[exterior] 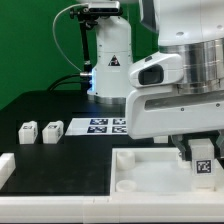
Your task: Assemble one leg
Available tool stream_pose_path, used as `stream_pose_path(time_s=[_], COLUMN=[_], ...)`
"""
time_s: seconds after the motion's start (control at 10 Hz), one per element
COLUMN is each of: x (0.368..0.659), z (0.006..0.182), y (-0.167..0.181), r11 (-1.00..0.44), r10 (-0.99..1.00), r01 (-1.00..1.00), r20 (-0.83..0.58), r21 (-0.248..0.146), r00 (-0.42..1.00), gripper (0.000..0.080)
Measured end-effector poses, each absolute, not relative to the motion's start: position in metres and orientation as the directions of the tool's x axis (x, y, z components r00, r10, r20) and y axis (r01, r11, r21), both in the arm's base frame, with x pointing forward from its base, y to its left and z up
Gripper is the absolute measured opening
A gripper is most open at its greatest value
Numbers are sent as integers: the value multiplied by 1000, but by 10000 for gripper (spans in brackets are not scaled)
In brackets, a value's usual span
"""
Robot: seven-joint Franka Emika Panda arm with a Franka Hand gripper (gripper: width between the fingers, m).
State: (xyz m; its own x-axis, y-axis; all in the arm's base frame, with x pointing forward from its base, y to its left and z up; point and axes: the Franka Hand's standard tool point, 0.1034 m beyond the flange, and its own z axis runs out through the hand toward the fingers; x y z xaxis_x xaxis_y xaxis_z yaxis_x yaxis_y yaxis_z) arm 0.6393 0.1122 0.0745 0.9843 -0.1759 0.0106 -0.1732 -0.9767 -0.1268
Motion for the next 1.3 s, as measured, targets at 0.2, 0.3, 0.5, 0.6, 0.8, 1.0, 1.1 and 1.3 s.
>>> stream_pose_path(time_s=[0.2, 0.3, 0.5, 0.6, 0.8, 1.0, 1.1, 1.3], x=[640, 641, 639, 639, 640, 637, 635, 633], z=[73, 73, 74, 74, 74, 73, 73, 71], y=[110, 108, 106, 106, 106, 108, 109, 114], r11=[-930, -883, -870, -865, -852, -655, -475, -164], r10=[-338, -444, -464, -474, -496, -739, -867, -972], r01=[-333, -437, -452, -461, -485, -732, -861, -973], r20=[4, 6, 20, 17, 12, -44, -69, -140], r21=[-152, -173, -196, -197, -197, -188, -179, -165], r00=[941, 896, 886, 881, 868, 673, 493, 188], gripper=[291, 291, 294, 294, 294, 294, 294, 294])
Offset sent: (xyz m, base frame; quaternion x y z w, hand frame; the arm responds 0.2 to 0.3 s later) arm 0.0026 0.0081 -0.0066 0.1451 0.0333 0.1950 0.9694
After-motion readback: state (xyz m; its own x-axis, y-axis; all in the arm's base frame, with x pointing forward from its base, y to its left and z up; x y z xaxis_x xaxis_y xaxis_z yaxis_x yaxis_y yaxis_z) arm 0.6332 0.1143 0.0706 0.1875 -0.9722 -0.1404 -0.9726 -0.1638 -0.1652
